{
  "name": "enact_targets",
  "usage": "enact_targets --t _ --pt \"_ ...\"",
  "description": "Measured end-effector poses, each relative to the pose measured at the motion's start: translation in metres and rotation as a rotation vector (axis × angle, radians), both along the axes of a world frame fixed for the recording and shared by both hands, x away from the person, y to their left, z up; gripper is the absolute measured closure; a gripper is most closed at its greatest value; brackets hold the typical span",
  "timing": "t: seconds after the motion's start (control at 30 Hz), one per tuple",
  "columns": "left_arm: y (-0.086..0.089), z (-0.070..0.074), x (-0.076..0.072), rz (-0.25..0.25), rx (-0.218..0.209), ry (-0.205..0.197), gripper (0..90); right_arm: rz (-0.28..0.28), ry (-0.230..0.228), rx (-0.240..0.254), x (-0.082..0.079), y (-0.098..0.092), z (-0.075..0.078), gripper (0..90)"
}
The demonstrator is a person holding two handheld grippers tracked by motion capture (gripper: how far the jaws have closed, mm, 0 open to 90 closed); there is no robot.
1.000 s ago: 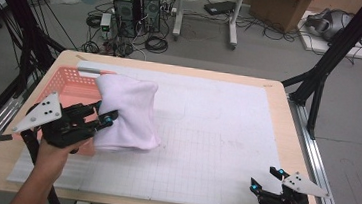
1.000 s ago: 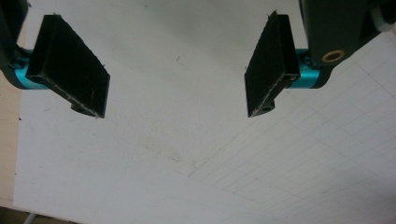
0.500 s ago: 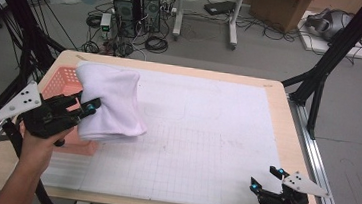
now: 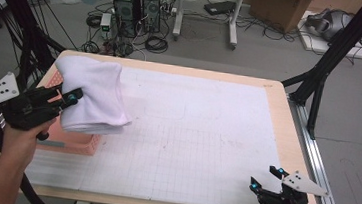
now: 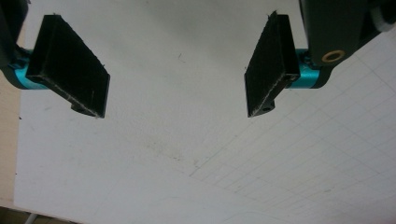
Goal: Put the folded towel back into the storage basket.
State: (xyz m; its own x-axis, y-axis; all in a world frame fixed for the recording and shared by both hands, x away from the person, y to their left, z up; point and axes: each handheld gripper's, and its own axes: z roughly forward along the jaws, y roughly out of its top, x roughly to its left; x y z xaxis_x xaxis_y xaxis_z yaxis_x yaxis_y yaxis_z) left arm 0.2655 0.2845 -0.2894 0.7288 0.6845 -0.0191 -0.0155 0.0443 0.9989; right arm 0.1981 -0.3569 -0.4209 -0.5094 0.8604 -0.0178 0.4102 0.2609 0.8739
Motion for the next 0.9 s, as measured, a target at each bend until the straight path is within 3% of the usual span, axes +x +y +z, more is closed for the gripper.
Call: enact_targets --t 0.43,0.9 --pt "0.026 0.008 0.001 0.038 -0.040 -0.005 72.7 -0.003 0.003 0.002 0.001 0.001 -0.001 21.3" --pt "0.053 0.006 0.001 0.086 -0.042 0.001 72.6 -0.003 0.007 -0.007 0.002 0.004 -0.001 21.3"
